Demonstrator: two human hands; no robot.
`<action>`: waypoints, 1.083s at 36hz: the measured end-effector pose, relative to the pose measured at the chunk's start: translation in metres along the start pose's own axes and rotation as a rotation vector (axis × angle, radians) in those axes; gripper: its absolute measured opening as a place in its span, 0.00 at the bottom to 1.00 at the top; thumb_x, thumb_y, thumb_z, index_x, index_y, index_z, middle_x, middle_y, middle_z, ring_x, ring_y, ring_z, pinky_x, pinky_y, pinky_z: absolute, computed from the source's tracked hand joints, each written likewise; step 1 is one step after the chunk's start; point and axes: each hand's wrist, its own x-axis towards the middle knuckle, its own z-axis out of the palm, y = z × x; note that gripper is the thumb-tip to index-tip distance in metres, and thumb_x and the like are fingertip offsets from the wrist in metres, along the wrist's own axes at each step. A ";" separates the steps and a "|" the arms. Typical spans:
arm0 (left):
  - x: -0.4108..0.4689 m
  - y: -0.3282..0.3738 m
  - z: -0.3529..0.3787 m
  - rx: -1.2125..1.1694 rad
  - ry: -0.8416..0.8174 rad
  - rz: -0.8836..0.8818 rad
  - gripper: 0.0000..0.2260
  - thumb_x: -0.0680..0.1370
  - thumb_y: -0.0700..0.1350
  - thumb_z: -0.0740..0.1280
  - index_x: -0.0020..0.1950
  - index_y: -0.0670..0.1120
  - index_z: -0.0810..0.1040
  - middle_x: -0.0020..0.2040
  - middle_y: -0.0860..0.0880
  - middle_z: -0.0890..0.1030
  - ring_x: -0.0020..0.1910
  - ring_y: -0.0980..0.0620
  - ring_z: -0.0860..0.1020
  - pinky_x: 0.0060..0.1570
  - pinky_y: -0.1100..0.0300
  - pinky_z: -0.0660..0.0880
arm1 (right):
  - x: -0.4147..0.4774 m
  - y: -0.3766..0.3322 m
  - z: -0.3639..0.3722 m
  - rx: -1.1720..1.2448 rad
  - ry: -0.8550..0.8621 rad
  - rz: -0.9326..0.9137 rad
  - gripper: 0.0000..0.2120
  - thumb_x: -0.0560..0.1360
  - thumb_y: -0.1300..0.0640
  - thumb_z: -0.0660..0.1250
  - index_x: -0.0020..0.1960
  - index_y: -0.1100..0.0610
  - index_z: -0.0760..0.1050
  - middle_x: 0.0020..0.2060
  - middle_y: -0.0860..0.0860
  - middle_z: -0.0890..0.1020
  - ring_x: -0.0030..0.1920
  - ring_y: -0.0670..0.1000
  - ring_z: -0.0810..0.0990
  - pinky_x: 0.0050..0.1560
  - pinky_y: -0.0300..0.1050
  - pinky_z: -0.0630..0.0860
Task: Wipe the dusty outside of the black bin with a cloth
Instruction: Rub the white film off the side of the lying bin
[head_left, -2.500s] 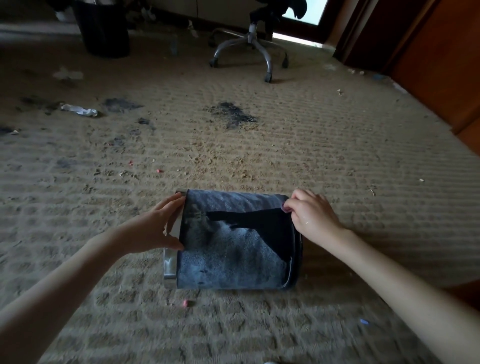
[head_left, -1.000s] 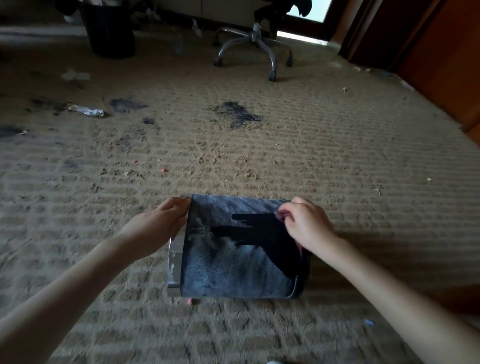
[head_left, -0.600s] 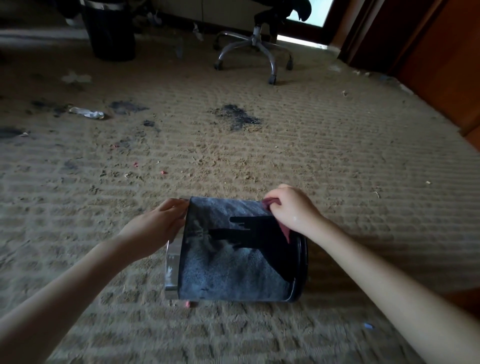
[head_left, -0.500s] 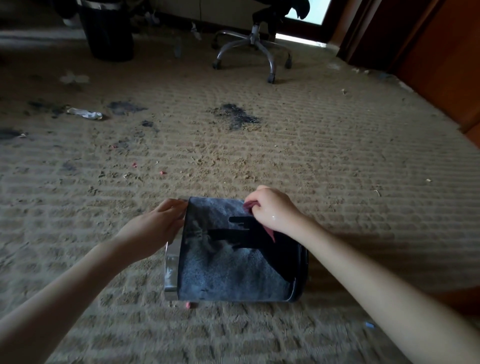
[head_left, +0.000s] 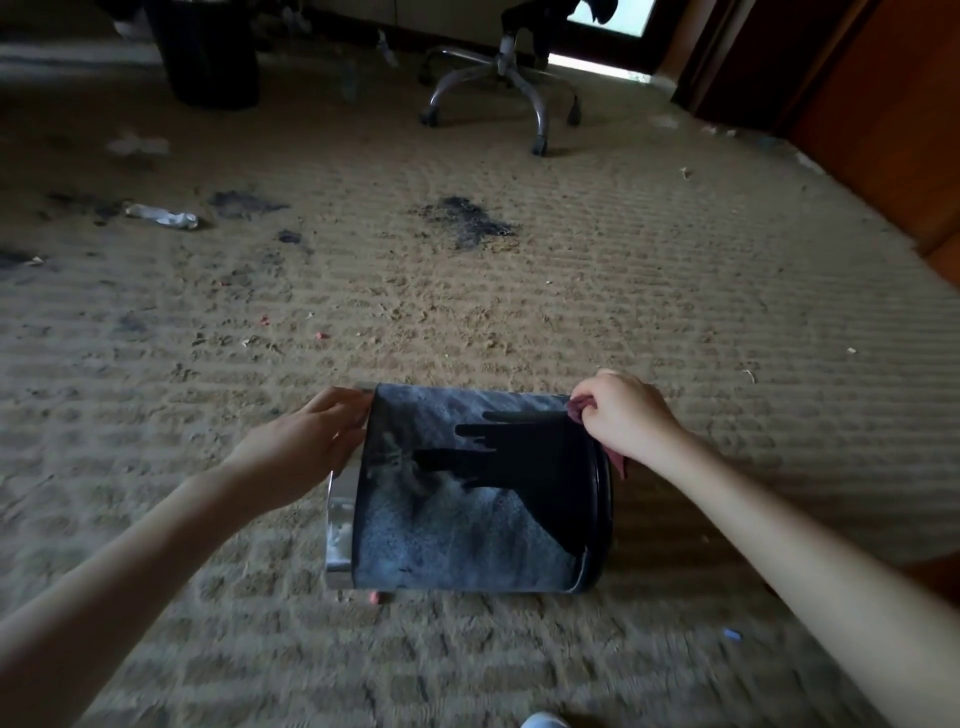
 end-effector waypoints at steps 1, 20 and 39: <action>0.000 0.000 0.000 0.001 0.003 -0.001 0.22 0.79 0.55 0.54 0.73 0.55 0.62 0.70 0.61 0.63 0.56 0.56 0.76 0.51 0.53 0.77 | 0.000 -0.003 0.000 0.025 0.015 -0.013 0.14 0.75 0.62 0.58 0.53 0.52 0.80 0.50 0.49 0.76 0.52 0.53 0.77 0.52 0.48 0.75; -0.004 -0.004 -0.001 0.045 -0.002 0.060 0.30 0.73 0.64 0.44 0.73 0.56 0.60 0.70 0.60 0.62 0.56 0.55 0.76 0.48 0.54 0.79 | 0.027 -0.024 0.007 0.055 -0.138 -0.110 0.19 0.76 0.65 0.57 0.52 0.45 0.79 0.57 0.47 0.76 0.59 0.54 0.73 0.59 0.54 0.70; -0.004 -0.002 -0.001 0.087 -0.014 0.019 0.31 0.72 0.66 0.41 0.73 0.59 0.59 0.74 0.62 0.58 0.63 0.52 0.72 0.54 0.50 0.77 | 0.030 -0.063 0.009 -0.009 -0.072 -0.260 0.18 0.77 0.64 0.57 0.59 0.47 0.77 0.54 0.48 0.74 0.58 0.52 0.70 0.60 0.54 0.61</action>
